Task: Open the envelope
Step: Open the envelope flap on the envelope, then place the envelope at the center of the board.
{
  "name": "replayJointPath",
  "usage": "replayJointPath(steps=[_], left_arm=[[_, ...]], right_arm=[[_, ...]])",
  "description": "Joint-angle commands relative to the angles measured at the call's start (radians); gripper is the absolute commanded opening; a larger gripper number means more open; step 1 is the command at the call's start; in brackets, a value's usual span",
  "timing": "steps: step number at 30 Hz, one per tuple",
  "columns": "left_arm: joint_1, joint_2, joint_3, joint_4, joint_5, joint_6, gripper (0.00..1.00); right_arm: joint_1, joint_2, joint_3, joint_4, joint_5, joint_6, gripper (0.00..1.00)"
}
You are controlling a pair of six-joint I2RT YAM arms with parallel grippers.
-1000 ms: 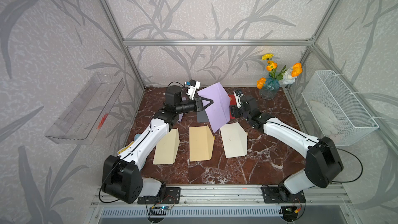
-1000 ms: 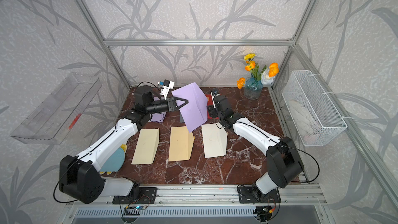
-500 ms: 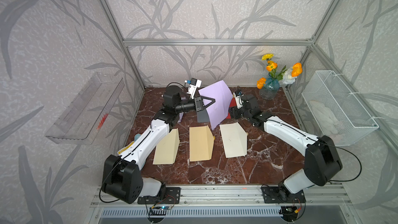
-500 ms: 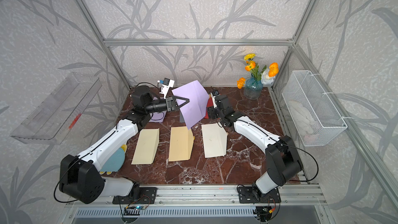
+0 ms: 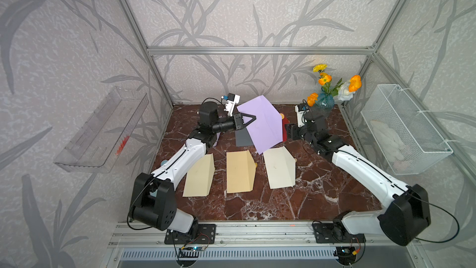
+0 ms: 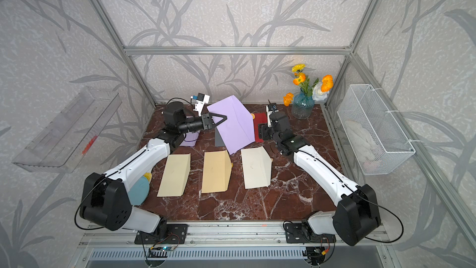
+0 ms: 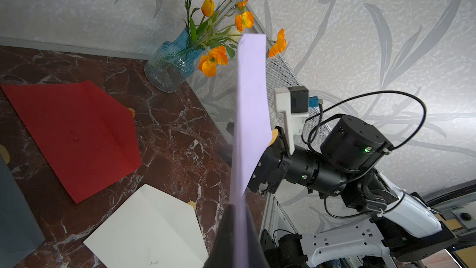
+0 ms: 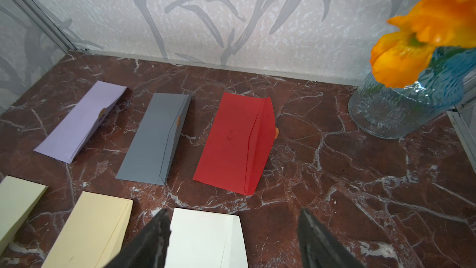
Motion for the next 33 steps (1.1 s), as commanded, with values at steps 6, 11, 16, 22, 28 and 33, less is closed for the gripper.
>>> replayJointPath(steps=[6, 11, 16, 22, 28, 33], left_arm=[[0.023, 0.071, 0.044, 0.237, 0.066, -0.104, 0.00], [0.041, 0.109, 0.041, 0.384, 0.109, -0.197, 0.00], [0.057, 0.134, 0.039, 0.423, 0.109, -0.233, 0.00], [0.071, 0.162, 0.047, 0.404, 0.091, -0.242, 0.00], [0.070, 0.201, 0.048, 0.592, 0.140, -0.375, 0.00], [0.060, 0.204, 0.051, 0.616, 0.197, -0.385, 0.00]], right_arm=[[-0.046, -0.107, -0.076, 0.072, -0.267, 0.094, 0.86], [-0.060, -0.104, -0.078, 0.116, -0.419, 0.123, 0.86], [-0.075, -0.129, -0.093, 0.165, -0.477, 0.147, 0.86], [-0.075, -0.143, -0.090, 0.168, -0.498, 0.151, 0.86], [-0.076, -0.102, -0.086, 0.192, -0.519, 0.162, 0.86], [-0.075, -0.059, -0.068, 0.229, -0.546, 0.175, 0.83]])
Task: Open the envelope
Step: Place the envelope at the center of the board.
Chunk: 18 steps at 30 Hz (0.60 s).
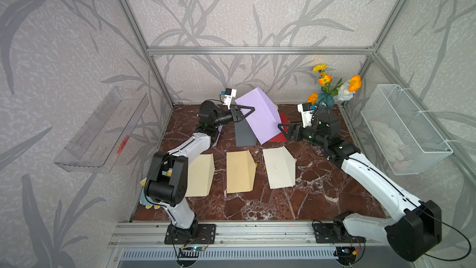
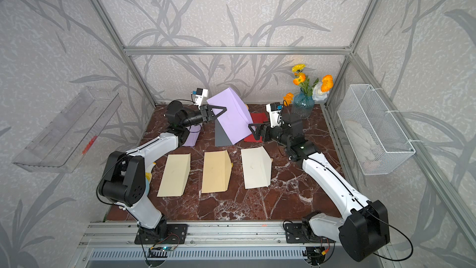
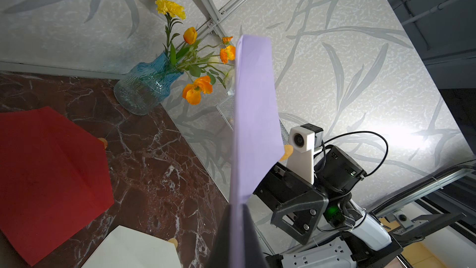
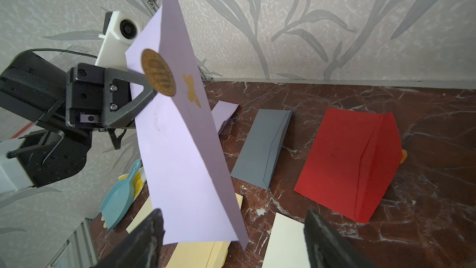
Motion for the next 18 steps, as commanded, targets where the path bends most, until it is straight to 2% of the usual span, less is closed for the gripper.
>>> replayJointPath(steps=[1, 6, 13, 18], left_arm=[[-0.006, -0.007, 0.037, 0.080, 0.072, -0.022, 0.00], [-0.018, -0.020, 0.043, -0.012, 0.101, 0.054, 0.00], [-0.020, -0.015, 0.025, -0.029, 0.103, 0.091, 0.00], [-0.020, 0.013, 0.029, 0.047, 0.106, 0.042, 0.00]], right_arm=[[-0.003, 0.032, 0.021, 0.050, -0.032, 0.009, 0.81], [-0.004, 0.060, 0.049, 0.069, -0.062, 0.004, 0.67], [-0.006, 0.065, 0.050, 0.116, -0.134, 0.022, 0.29], [-0.006, 0.065, 0.040, 0.137, -0.181, 0.038, 0.14]])
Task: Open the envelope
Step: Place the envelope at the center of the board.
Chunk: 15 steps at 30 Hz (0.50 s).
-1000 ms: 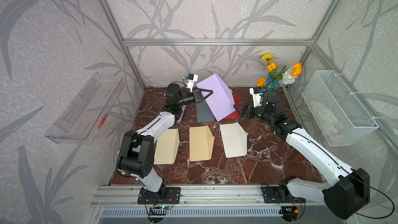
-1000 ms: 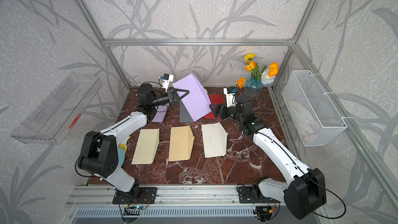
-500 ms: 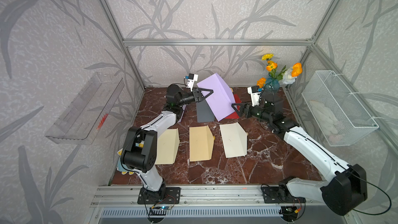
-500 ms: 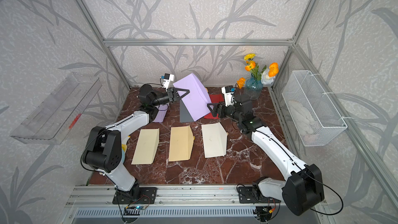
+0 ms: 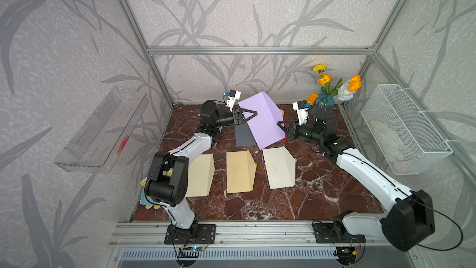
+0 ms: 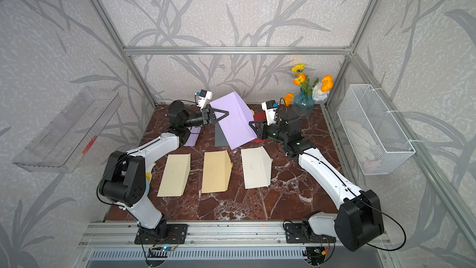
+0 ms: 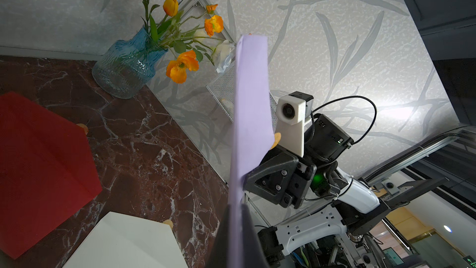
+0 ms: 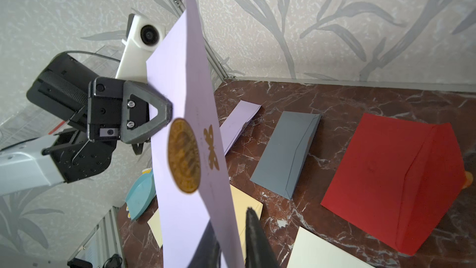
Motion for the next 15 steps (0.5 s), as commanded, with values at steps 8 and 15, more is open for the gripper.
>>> replayJointPath(steps=[8, 15], left_arm=[[-0.003, 0.025, 0.030, 0.101, 0.031, -0.038, 0.00], [-0.001, 0.032, 0.045, -0.012, 0.017, 0.033, 0.03]], right_arm=[[-0.004, 0.003, 0.005, 0.088, -0.092, 0.032, 0.00], [-0.018, -0.003, -0.014, 0.117, -0.100, 0.068, 0.00]])
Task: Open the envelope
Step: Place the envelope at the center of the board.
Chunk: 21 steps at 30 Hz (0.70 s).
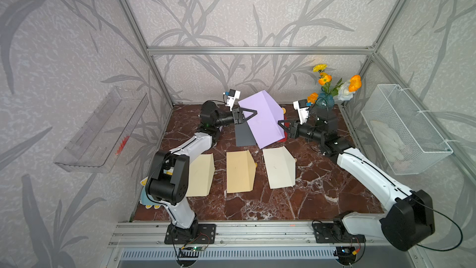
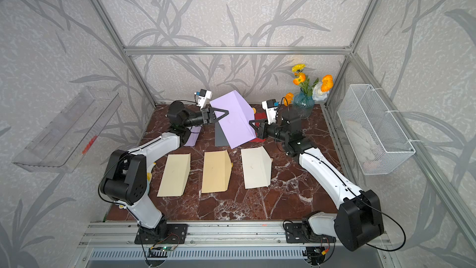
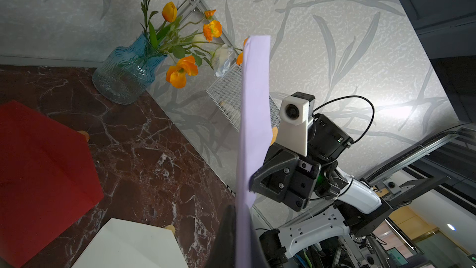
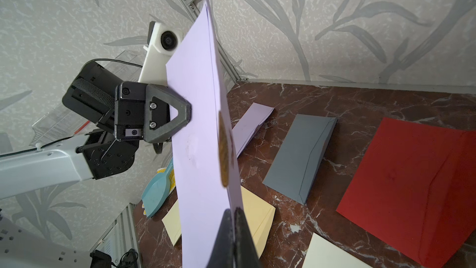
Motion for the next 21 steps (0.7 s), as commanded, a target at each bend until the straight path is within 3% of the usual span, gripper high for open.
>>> replayJointPath(steps=[1, 2, 5, 7, 15, 21], left_arm=[[-0.002, 0.020, 0.038, -0.034, 0.011, 0.036, 0.04], [-0.002, 0.026, 0.039, -0.024, 0.012, 0.030, 0.07], [0.001, 0.038, 0.048, -0.030, 0.012, 0.025, 0.33], [0.004, 0.048, 0.053, -0.037, 0.010, 0.029, 0.43], [0.039, 0.038, 0.033, -0.109, -0.063, 0.073, 0.53], [0.062, -0.008, 0.021, -0.258, -0.127, 0.182, 0.54]], right_arm=[[-0.011, -0.003, -0.016, 0.090, -0.044, 0.043, 0.00], [-0.015, -0.004, -0.023, 0.105, -0.050, 0.056, 0.00], [-0.027, -0.004, -0.042, 0.136, -0.056, 0.087, 0.00], [-0.035, -0.005, -0.048, 0.143, -0.057, 0.102, 0.00], [-0.082, -0.046, -0.082, 0.101, -0.024, 0.104, 0.00], [-0.130, -0.117, -0.074, -0.111, 0.081, -0.012, 0.00]])
